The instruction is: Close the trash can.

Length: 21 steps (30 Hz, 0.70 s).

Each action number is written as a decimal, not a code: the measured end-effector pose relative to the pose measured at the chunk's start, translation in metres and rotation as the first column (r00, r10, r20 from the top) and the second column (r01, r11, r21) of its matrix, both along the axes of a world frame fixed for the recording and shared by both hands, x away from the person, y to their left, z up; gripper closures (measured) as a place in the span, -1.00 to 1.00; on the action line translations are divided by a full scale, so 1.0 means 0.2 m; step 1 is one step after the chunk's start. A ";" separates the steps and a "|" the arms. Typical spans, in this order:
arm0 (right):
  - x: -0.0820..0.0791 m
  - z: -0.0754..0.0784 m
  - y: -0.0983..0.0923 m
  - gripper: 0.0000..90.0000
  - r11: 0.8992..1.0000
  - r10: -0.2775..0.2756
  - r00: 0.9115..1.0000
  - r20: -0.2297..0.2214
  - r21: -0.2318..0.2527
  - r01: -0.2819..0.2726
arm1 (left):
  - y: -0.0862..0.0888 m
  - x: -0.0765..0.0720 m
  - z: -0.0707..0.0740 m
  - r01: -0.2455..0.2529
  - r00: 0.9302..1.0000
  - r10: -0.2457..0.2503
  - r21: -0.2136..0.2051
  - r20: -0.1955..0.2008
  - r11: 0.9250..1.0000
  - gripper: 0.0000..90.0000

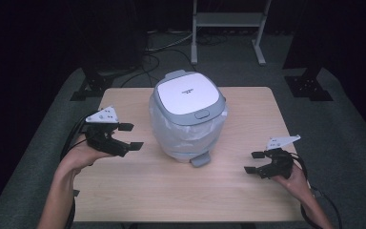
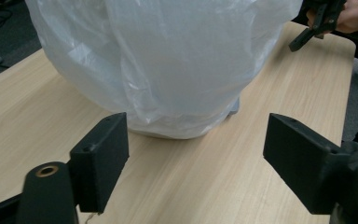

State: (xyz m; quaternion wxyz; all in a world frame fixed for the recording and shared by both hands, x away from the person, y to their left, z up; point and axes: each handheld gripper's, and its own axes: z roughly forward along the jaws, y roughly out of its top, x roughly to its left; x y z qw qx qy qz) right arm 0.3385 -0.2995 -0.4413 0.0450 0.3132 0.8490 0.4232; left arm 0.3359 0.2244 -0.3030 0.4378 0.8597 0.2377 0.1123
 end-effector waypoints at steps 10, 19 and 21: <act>0.00 0.00 0.00 -0.50 1.000 -0.004 1.000 0.000 0.000 0.004 | 0.02 -0.02 -0.11 -0.023 1.000 0.023 -0.005 -0.007 1.000 -0.61; 0.00 0.00 0.00 -0.50 1.000 -0.006 1.000 0.002 0.000 0.006 | 0.02 -0.04 -0.20 -0.041 0.999 0.041 -0.003 0.008 0.999 -0.70; -0.01 0.00 0.00 -0.50 1.000 -0.006 1.000 0.002 -0.001 0.006 | 0.02 -0.04 -0.23 -0.041 0.999 0.041 0.001 0.007 0.999 -0.72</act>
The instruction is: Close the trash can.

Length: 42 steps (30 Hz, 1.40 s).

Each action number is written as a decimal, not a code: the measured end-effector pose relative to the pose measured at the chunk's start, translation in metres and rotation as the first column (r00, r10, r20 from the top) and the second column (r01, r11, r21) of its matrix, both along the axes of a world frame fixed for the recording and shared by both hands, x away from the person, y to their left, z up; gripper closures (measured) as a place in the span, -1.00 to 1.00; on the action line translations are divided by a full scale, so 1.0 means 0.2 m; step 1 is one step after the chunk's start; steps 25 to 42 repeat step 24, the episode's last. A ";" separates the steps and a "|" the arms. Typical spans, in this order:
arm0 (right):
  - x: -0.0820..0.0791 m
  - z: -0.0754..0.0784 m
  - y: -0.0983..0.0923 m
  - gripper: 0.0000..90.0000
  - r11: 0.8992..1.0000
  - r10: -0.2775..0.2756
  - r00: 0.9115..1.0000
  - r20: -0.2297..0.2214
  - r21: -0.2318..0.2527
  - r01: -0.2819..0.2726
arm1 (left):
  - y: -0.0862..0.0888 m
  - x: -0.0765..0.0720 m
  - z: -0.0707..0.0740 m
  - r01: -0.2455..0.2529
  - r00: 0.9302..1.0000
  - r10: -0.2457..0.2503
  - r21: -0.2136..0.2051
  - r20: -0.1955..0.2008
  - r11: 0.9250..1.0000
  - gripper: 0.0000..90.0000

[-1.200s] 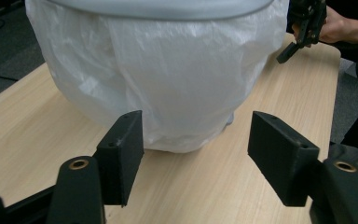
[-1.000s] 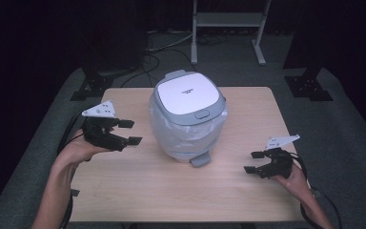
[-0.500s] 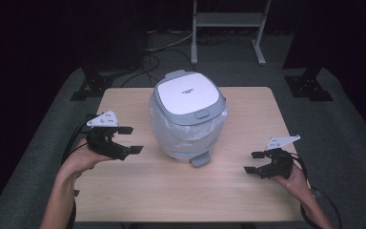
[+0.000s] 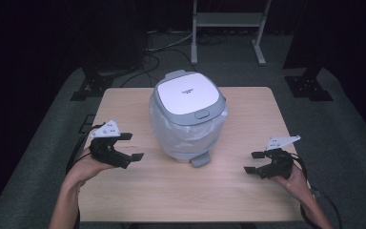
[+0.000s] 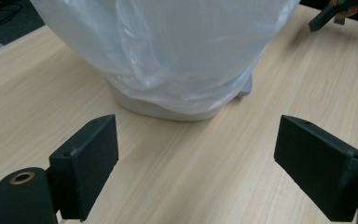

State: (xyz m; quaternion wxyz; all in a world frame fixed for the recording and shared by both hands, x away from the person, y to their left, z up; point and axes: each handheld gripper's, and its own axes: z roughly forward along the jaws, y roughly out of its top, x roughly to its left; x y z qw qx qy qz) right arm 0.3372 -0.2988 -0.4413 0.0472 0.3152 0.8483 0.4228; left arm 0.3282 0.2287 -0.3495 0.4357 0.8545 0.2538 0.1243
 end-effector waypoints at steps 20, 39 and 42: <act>-0.01 -0.01 0.00 -0.50 1.000 0.001 1.000 0.005 -0.007 -0.001 | 0.02 -0.04 -0.23 -0.055 0.998 0.056 -0.048 0.016 0.997 -0.78; -0.02 0.00 0.00 -0.50 1.000 0.000 1.000 0.012 -0.006 0.000 | 0.00 -0.06 -0.27 -0.055 0.998 0.056 -0.043 0.019 0.998 -0.80; -0.02 0.00 0.00 -0.50 1.000 0.000 1.000 0.012 -0.006 0.000 | 0.00 -0.06 -0.27 -0.055 0.998 0.056 -0.043 0.019 0.998 -0.80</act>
